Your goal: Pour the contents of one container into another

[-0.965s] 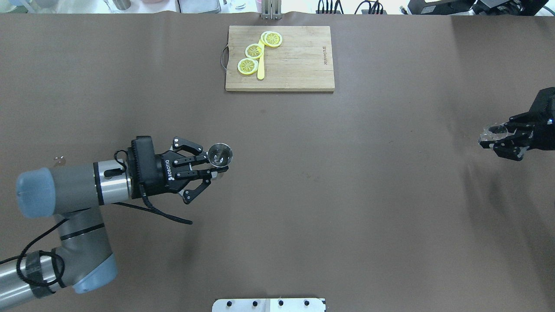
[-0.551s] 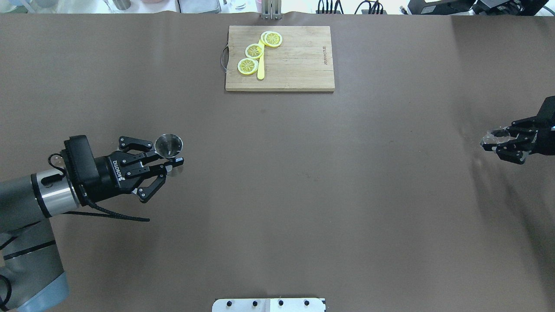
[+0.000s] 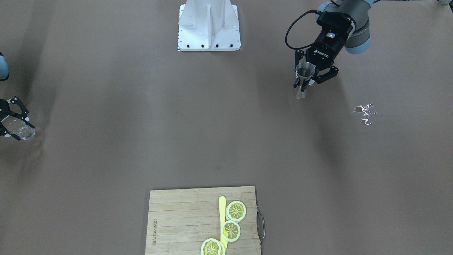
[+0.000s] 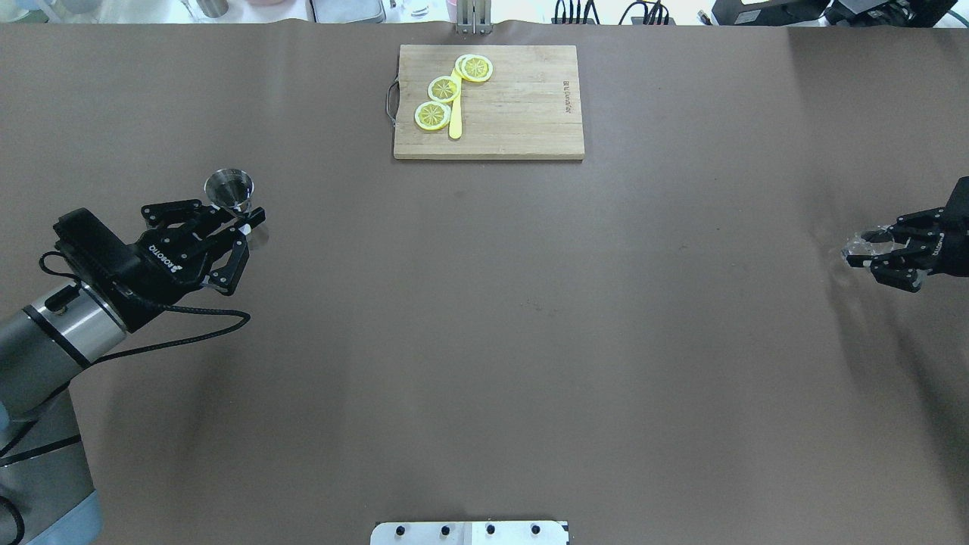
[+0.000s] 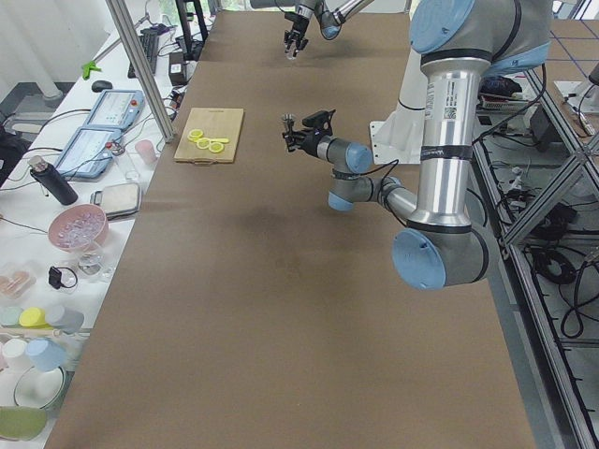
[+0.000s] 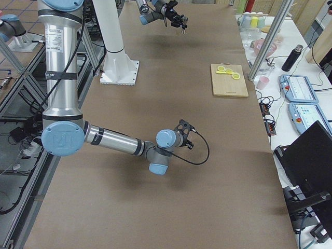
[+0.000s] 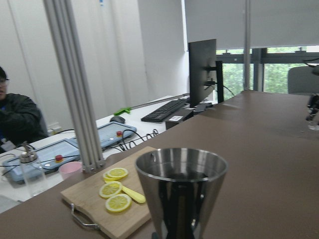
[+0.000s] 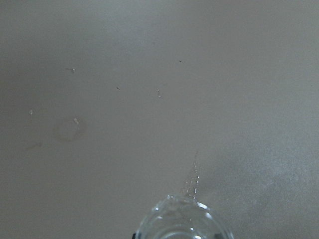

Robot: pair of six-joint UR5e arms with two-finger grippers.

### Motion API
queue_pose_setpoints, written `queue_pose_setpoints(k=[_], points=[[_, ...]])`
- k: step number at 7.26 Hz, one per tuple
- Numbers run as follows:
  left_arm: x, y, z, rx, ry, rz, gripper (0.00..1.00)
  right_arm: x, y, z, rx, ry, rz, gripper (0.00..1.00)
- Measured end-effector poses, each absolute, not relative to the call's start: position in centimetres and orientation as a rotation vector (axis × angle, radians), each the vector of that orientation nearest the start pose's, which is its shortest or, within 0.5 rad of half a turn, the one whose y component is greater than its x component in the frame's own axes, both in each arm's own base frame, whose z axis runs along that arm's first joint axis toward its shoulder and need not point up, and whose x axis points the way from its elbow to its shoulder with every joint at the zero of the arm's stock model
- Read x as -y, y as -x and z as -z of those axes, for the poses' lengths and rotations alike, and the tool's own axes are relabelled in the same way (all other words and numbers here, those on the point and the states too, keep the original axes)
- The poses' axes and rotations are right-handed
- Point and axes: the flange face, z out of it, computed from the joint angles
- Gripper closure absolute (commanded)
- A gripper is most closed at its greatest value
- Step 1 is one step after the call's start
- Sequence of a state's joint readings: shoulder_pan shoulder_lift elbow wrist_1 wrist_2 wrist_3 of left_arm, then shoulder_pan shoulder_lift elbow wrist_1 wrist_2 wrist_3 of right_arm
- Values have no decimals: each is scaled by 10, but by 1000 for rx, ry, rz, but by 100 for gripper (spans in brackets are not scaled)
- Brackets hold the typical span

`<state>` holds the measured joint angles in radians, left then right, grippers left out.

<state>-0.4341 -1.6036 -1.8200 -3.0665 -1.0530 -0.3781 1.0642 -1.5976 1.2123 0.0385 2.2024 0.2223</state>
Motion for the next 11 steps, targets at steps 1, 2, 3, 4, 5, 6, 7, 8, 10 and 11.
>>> queue_pose_setpoints(k=[1,2,3,4,5,6,7,8,10,11], points=[[364,-338,-365,-824,-1477,-30,100,438,159,-672,946,-927,630,100],[370,-340,-367,-770,-1454,34,100,436,160,-676,948,-931,633,100],[374,-340,-370,-744,-1427,104,100,434,161,-679,950,-932,638,100],[378,-340,-373,-728,-1399,171,100,434,163,-682,952,-931,641,100],[381,-341,-377,-690,-1380,222,100,434,165,-684,953,-927,644,100],[385,-341,-381,-640,-1370,267,100,435,167,-685,954,-925,646,100],[388,-341,-385,-596,-1360,313,100,435,168,-685,954,-924,648,100],[391,-341,-390,-557,-1348,360,100,435,168,-686,955,-922,648,95],[397,-347,-401,-512,-1299,450,100,432,167,-691,957,-926,651,3],[399,-352,-409,-505,-1265,495,100,430,167,-695,959,-927,652,0]])
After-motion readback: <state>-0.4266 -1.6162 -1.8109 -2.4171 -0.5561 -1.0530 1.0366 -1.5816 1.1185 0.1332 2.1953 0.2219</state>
